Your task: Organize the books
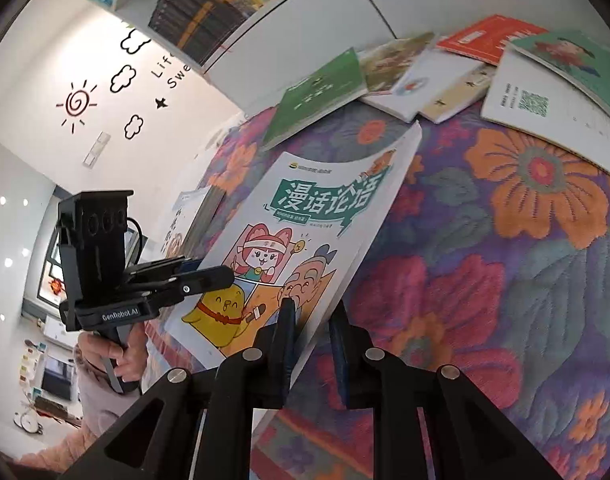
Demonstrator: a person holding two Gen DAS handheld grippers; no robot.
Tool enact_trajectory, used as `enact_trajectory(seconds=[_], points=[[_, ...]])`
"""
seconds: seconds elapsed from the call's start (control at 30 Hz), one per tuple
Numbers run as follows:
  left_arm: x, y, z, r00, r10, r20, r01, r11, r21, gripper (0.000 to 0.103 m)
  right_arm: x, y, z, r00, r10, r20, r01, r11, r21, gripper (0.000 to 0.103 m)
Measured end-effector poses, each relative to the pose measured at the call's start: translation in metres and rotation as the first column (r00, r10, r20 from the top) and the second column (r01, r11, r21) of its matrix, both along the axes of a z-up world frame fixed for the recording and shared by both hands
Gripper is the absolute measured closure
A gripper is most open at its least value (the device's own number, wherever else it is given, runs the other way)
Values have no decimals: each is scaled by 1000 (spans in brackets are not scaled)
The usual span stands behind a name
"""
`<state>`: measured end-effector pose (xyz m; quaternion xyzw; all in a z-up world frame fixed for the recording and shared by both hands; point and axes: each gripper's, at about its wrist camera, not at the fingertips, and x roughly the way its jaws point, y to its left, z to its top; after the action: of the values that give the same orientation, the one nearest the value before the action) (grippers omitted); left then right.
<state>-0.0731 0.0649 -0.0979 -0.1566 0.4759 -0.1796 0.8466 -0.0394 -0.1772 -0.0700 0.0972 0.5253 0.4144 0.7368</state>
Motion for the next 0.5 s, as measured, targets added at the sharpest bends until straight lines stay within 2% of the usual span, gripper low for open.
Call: enact_trajectory(seconds=[0.37,0.5], points=[[-34,24,16,996,45,72,-47,999,26,76,-36,26,14,995,16,98,-17,1000,5,86],[-45,34,21,997,38,74,-44,997,70,76,-48,41,18,994,23,111,-24,1000,8,85]])
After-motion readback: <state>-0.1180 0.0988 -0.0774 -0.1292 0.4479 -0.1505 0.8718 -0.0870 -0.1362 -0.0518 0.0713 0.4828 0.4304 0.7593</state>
